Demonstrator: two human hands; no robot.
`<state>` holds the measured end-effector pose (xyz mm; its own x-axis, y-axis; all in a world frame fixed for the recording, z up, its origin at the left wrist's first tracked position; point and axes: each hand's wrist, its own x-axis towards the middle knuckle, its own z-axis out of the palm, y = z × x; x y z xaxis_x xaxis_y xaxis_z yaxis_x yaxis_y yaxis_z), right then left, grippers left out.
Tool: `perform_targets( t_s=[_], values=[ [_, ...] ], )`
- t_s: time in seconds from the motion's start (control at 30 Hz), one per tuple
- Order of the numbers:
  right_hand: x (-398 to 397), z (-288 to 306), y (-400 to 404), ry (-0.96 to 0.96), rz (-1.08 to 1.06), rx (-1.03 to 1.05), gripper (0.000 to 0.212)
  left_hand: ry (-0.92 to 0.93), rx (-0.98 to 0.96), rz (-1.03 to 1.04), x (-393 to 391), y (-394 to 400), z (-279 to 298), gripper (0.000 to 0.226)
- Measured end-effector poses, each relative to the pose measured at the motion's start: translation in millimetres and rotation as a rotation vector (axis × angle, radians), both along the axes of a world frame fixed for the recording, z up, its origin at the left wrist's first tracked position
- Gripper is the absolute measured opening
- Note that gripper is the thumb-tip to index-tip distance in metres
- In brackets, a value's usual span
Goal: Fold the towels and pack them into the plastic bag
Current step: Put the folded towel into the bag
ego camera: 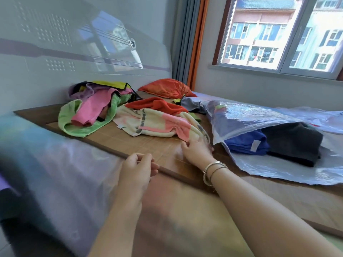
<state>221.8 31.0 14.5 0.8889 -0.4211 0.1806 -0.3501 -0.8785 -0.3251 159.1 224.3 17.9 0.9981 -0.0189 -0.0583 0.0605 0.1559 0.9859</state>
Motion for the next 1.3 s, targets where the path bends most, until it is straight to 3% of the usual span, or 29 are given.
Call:
perform_targets(
  t_s=[0.13, 0.33, 0.5, 0.63, 0.73, 0.8, 0.93, 1.03, 1.2, 1.3],
  values=[
    [3, -5, -11, 0.08, -0.024, -0.098, 0.052, -0.041, 0.068, -0.042, 1, 6, 5, 0.015],
    [-76, -1, 18, -0.137, 0.209, -0.067, 0.039, -0.109, 0.283, -0.036, -13, 2, 6, 0.003],
    [-142, 1, 15, -0.151, 0.291, 0.004, 0.027, -0.326, 0.51, -0.053, -38, -16, 0, 0.03],
    [-179, -9, 8, -0.245, 0.287, 0.063, 0.011, -0.473, 0.814, -0.072, -53, -28, -8, 0.06],
    [-196, -18, 3, -0.276, 0.313, -0.006, 0.027, -0.51, 1.053, -0.076, -53, -33, -19, 0.072],
    [-198, -17, -2, -0.303, 0.341, -0.052, 0.028, -0.491, 1.155, -0.092, -49, -33, -29, 0.067],
    [-199, -13, -4, -0.281, 0.335, -0.052, 0.023, -0.605, 1.123, 0.032, -41, -29, -35, 0.037],
    [-202, -14, -2, -0.273, 0.325, -0.056, 0.024, -0.744, 1.071, 0.091, -38, -26, -31, 0.028],
    [-215, -5, -9, -0.394, 0.237, 0.22, 0.007, -0.772, 0.698, -0.131, -58, -36, -16, 0.007],
    [-226, -3, -15, -0.494, 0.191, 0.488, 0.025, -0.651, 0.564, -0.292, -76, -46, -11, 0.008]
  ],
)
